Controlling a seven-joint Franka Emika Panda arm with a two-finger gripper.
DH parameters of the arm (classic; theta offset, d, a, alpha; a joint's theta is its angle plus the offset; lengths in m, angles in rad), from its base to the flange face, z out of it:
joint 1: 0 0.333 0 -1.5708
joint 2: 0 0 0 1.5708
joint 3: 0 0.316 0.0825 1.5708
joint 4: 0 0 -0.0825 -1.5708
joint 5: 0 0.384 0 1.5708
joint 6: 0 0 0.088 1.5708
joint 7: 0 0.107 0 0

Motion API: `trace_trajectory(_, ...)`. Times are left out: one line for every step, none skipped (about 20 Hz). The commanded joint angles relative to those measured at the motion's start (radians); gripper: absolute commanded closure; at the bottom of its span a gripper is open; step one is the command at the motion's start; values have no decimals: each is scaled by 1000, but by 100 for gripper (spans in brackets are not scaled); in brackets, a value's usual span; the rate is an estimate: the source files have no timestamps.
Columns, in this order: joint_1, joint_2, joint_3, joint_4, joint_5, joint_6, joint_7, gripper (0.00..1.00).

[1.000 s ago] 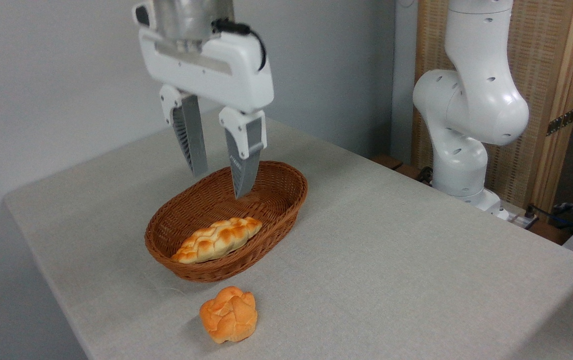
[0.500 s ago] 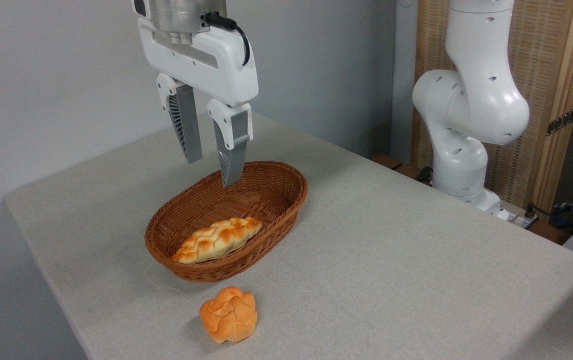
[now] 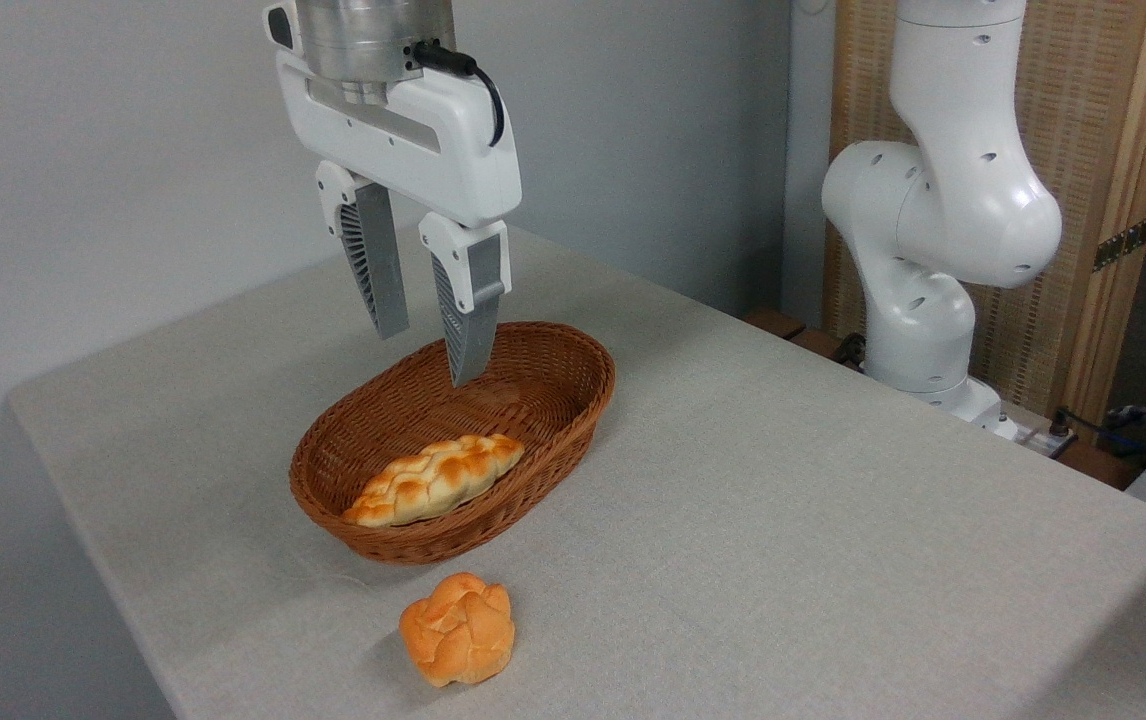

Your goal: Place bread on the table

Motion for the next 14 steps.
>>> trace_trajectory(22,-5,-11,7,-13,-18,10,0)
trace_trajectory(22,-6,-11,7,-13,-27,10,0)
trace_trajectory(22,-8,-11,9,-12,-29,10,0)
trace_trajectory(22,-8,-11,9,-10,-29,10,0)
trace_trajectory(22,-8,-11,9,-6,-31,8,0)
trace_trajectory(22,-8,-13,9,4,-32,10,0)
trace_trajectory(22,-8,-13,10,16,-43,10,0)
trace_trajectory(22,-6,-13,10,19,-50,10,0)
trace_trajectory(22,-5,-13,12,19,-51,10,0)
trace_trajectory(22,-5,-14,12,19,-52,8,0)
trace_trajectory(22,-5,-20,15,19,-52,7,0)
trace_trajectory(22,-3,-25,27,30,-54,7,0)
trace_trajectory(22,-2,-25,30,40,-58,7,0)
trace_trajectory(22,-2,-25,30,47,-63,7,0)
